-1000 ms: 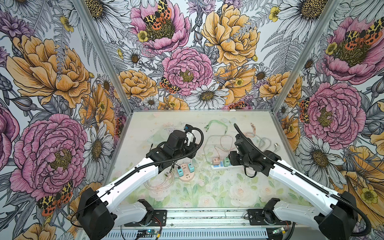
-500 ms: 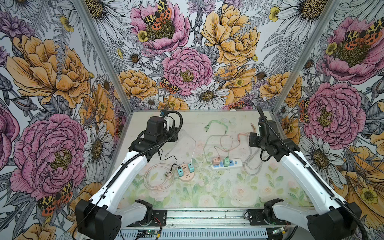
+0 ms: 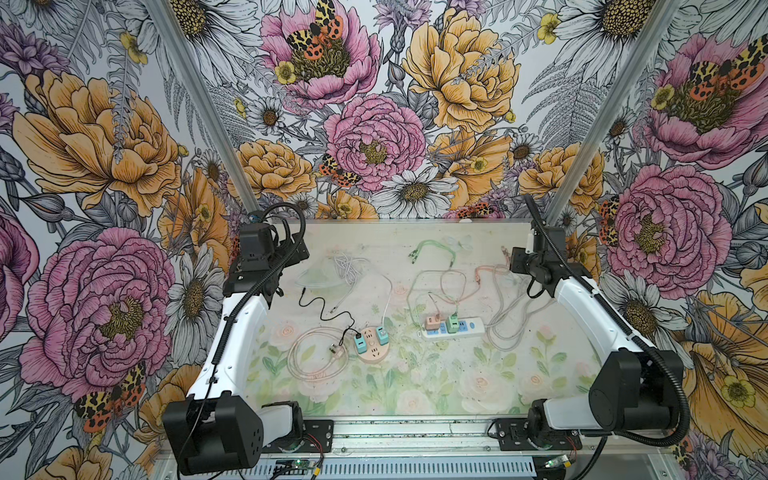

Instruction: Insert the plug

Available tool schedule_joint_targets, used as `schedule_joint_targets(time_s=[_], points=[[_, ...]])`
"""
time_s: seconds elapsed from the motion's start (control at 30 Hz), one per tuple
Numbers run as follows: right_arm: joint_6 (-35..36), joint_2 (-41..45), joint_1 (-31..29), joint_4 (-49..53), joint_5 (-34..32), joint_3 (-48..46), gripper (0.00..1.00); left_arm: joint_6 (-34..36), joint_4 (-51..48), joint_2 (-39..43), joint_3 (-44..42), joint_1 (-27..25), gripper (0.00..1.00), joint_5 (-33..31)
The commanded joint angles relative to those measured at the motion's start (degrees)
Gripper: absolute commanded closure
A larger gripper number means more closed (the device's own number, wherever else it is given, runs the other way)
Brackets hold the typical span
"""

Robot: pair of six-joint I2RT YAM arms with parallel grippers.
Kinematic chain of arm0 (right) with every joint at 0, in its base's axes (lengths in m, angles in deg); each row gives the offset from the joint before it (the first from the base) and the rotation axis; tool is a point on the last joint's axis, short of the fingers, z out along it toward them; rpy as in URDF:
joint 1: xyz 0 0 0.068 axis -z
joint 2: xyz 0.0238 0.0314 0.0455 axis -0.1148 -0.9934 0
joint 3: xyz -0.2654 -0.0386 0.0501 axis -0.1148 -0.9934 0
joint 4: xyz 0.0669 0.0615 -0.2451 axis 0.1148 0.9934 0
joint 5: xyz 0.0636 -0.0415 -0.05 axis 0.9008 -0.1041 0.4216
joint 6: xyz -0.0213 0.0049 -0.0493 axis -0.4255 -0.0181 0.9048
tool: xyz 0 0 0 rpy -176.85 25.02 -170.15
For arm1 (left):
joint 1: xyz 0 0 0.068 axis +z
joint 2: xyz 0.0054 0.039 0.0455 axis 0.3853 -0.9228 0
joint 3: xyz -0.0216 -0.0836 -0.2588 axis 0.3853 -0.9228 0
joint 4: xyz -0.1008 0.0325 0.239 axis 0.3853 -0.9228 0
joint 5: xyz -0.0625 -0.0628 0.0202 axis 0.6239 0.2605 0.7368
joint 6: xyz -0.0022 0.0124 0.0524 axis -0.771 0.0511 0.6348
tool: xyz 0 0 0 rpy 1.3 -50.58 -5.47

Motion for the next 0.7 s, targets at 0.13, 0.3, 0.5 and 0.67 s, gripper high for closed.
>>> schedule_joint_targets(time_s=[0.13,0.3,0.5,0.67], points=[[1.2,1.5,3.9,-15.0,4.1,-8.2,0.41,3.5,12.3,-3.1,-3.8,1.0,0.01,-4.4],[0.5,1.4,5.2,-23.7,6.6,-13.3,0.41,3.3,17.7,-4.3,-6.7,1.2,0.01,-6.9],[1.2,2.7,5.2,-33.8,7.7,-19.9,0.40,5.1,24.5,-3.1,-12.2,1.0,0.01,-7.5],[2.0,1.9,5.2,-32.7,6.8,-19.5,0.40,7.3,25.5,-4.4,-14.0,-0.1,0.01,-9.3]])
